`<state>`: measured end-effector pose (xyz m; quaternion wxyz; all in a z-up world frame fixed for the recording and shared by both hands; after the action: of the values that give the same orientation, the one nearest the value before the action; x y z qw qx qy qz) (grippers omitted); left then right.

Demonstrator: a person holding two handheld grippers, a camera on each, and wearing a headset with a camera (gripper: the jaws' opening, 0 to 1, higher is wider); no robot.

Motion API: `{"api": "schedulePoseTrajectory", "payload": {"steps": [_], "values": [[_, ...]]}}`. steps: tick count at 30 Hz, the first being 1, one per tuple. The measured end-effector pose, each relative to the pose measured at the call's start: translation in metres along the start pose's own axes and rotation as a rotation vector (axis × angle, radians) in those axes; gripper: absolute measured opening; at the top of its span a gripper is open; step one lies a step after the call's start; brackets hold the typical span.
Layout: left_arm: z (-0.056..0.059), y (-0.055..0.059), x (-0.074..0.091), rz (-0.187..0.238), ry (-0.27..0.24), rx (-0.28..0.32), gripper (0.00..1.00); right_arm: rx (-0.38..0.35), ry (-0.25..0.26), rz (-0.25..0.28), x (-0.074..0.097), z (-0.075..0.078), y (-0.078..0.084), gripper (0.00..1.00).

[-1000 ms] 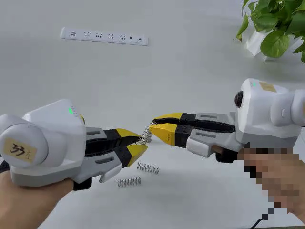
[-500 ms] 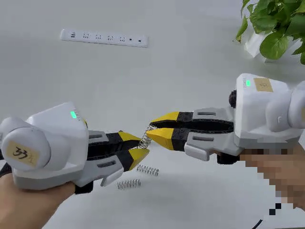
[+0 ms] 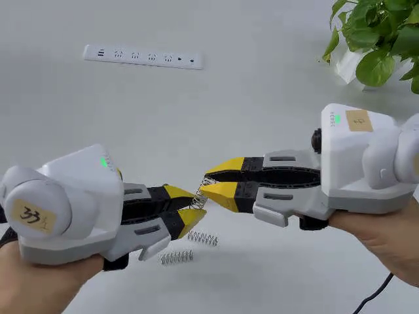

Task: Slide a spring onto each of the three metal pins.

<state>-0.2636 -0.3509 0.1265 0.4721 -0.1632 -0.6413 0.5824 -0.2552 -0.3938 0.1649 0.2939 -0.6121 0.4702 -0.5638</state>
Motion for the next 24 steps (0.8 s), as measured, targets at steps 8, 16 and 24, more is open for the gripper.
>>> {"api": "schedulePoseTrajectory", "payload": {"steps": [8,16,24], "values": [[0.001,0.001,0.0,0.0,0.003,-0.006,0.07,-0.012,-0.021,0.003,0.006,0.001,-0.006,0.13],[0.003,0.003,0.0,-0.005,0.014,-0.027,0.07,0.103,-0.16,-0.172,0.01,-0.006,-0.007,0.25],[0.006,0.001,0.0,-0.001,0.04,-0.045,0.07,0.223,-0.305,-0.361,0.002,-0.003,-0.007,0.24]]}}
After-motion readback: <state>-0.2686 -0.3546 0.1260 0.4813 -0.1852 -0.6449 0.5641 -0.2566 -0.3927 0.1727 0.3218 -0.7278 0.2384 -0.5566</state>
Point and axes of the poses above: the centre of the closed fingertips' face, and the gripper's own axes: x roughly backward along the fingers, z roughly to its right, y roughly out of its underside, the point moved 3 cm from there along x, roughly backward along the fingers, and after that the axes turned 9 degrees about -y, right-handed, at the moved point
